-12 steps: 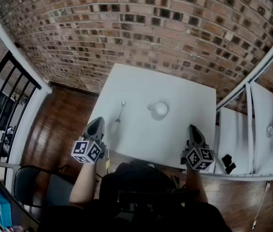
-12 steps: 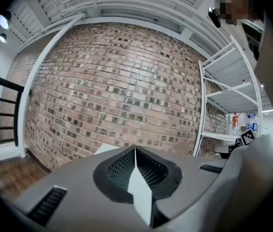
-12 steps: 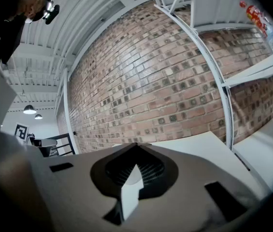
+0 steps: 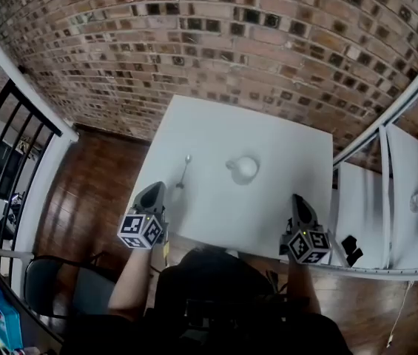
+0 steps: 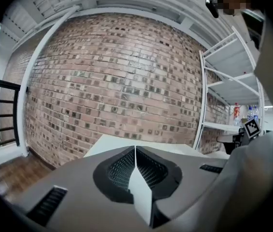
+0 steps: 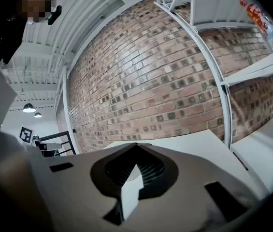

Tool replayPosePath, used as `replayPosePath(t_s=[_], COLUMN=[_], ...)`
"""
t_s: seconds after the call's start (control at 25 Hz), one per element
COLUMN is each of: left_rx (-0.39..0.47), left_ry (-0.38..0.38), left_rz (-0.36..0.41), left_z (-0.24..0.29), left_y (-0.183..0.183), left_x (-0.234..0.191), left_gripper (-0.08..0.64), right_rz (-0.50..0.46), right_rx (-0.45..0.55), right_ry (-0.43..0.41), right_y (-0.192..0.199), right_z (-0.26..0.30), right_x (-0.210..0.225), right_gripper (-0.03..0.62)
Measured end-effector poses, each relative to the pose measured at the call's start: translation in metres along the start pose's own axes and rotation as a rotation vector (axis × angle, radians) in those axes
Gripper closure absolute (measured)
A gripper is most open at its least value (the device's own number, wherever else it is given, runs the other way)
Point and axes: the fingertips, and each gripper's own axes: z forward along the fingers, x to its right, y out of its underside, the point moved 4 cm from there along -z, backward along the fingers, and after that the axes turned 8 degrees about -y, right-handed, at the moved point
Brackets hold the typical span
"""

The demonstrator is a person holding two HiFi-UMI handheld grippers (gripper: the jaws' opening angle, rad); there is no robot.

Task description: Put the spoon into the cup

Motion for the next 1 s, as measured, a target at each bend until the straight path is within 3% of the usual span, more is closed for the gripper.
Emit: replayPosePath(t_s=[0.16,0.28,0.88,1.0], left_rx=[-0.132,-0.243,-0.464,-0.486], left_ry=[-0.016,-0.008,-0.075,-0.086], left_rz=[0.048,0.090,0.228,0.251], left_z=[0.035,0.051,0.093,0.097], left_y=[0.038,0.067,0.135,0.143], left_x=[0.001,0.004,-0.002,-0.005], left_gripper=[0.543,0.388,0.388,0.357], right_rz=[-0.004,-0.008,0.055,0.066], right_rx=[-0.019,-0.039,-0.081,-0.091], right_ry=[-0.029,-0.046,-0.048,-0.038], right_y=[0.005,0.014,0.044,0.049], right_z=[0.004,0.004,-0.015,-0.017], right_x=[-0.007,-0.016,-0.018,-0.018], right_gripper=[0.588,0.588,0.588,0.588])
